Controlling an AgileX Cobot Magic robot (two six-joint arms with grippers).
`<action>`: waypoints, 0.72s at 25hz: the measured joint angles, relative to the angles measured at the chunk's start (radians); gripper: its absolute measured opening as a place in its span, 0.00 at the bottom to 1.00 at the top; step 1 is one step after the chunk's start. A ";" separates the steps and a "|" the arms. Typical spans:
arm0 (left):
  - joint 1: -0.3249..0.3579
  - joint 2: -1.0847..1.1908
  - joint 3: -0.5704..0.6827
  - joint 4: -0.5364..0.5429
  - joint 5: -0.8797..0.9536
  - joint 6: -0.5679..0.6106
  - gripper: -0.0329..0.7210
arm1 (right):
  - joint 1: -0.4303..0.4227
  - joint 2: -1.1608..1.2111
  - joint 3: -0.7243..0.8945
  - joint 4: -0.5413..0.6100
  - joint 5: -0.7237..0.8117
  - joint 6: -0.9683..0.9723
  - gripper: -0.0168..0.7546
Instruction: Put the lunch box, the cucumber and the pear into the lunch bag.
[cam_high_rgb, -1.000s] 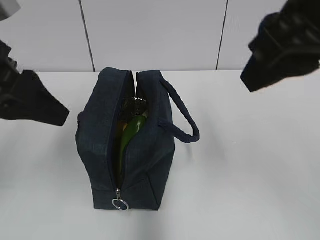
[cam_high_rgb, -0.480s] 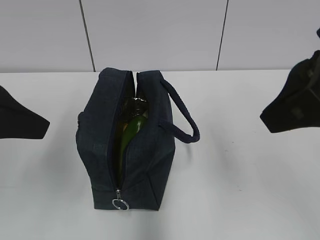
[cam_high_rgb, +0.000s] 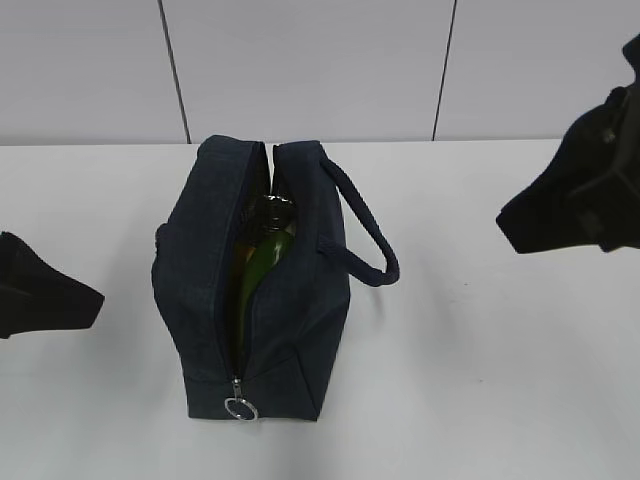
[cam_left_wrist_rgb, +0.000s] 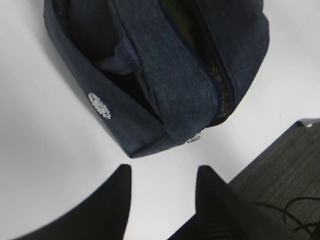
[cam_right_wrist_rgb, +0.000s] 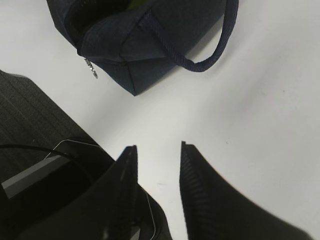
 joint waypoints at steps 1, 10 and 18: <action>0.000 0.000 0.004 -0.018 -0.012 0.009 0.39 | 0.000 -0.021 0.030 0.002 -0.035 -0.015 0.33; 0.000 0.000 0.007 -0.118 -0.066 0.124 0.38 | 0.000 -0.128 0.321 0.093 -0.299 -0.131 0.34; 0.000 0.000 0.007 -0.150 -0.140 0.137 0.36 | 0.000 -0.130 0.508 0.346 -0.513 -0.445 0.34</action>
